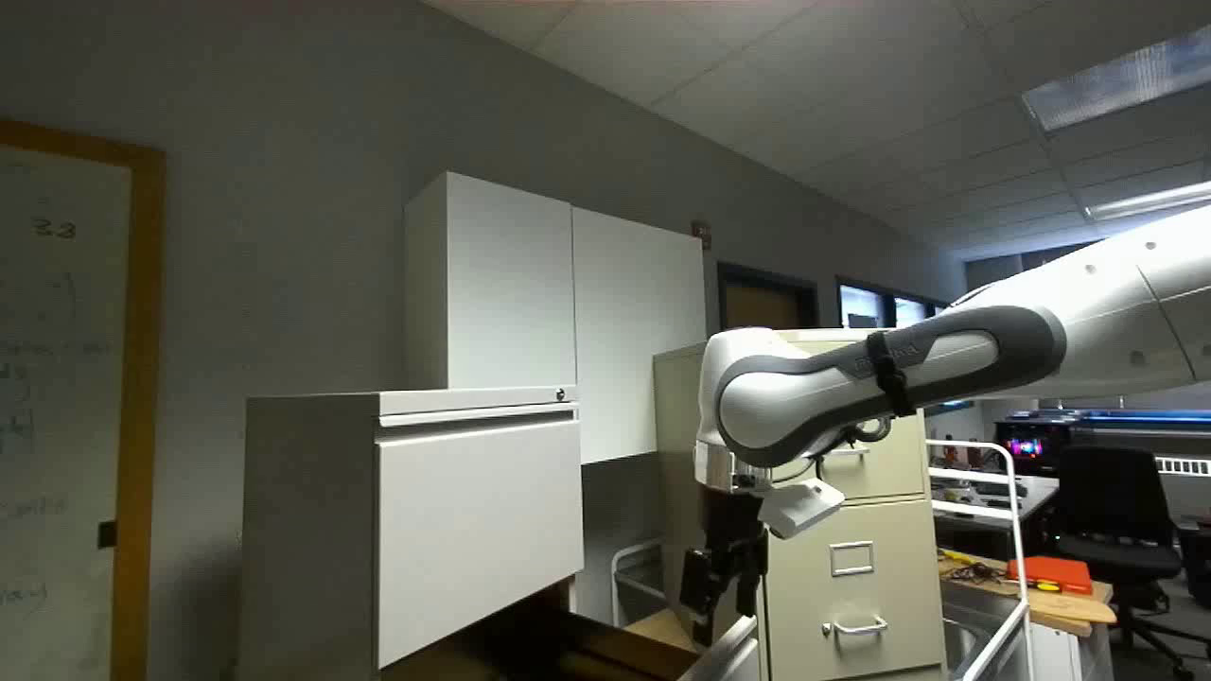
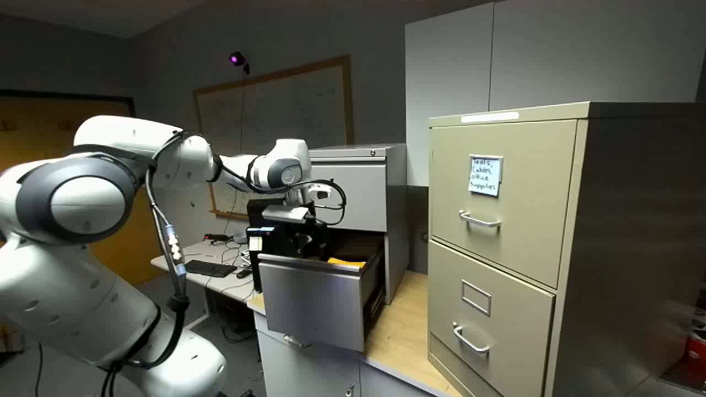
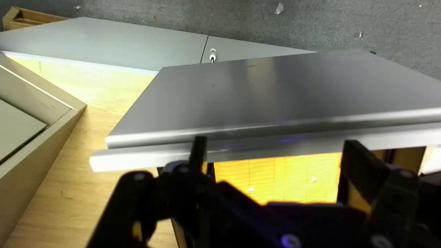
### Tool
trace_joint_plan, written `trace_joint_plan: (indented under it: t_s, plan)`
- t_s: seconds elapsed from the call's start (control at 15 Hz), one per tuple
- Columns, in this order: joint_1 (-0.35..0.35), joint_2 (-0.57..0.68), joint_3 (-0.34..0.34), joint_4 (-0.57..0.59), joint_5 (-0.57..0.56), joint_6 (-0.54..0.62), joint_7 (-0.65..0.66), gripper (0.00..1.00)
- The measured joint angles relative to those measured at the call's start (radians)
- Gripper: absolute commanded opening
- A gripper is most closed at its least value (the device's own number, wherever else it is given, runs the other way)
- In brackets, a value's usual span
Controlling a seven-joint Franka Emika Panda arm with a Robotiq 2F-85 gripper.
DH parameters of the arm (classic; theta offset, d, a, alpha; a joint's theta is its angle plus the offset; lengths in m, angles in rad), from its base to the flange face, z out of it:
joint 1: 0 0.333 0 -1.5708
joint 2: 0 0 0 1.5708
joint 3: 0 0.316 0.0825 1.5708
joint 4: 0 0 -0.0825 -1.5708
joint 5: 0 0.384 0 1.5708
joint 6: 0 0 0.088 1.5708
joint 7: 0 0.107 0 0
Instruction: Push the bottom drawer on the left filing cabinet closed
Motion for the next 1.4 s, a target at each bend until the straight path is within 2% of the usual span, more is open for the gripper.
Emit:
trace_joint_plan:
  t_s: [0.8, 1.2, 1.27, 1.33, 1.4]
  plan:
    - [0.000, -0.001, -0.001, -0.001, 0.000, 0.003, 0.000, 1.00]
    - [-0.022, -0.023, -0.035, -0.038, 0.000, 0.000, 0.000, 1.00]
    - [-0.029, -0.033, -0.047, -0.053, 0.001, -0.001, 0.000, 0.91]
    - [-0.038, -0.043, -0.061, -0.070, 0.002, -0.001, 0.000, 0.75]
    - [-0.048, -0.052, -0.075, -0.088, 0.003, -0.001, 0.000, 0.69]
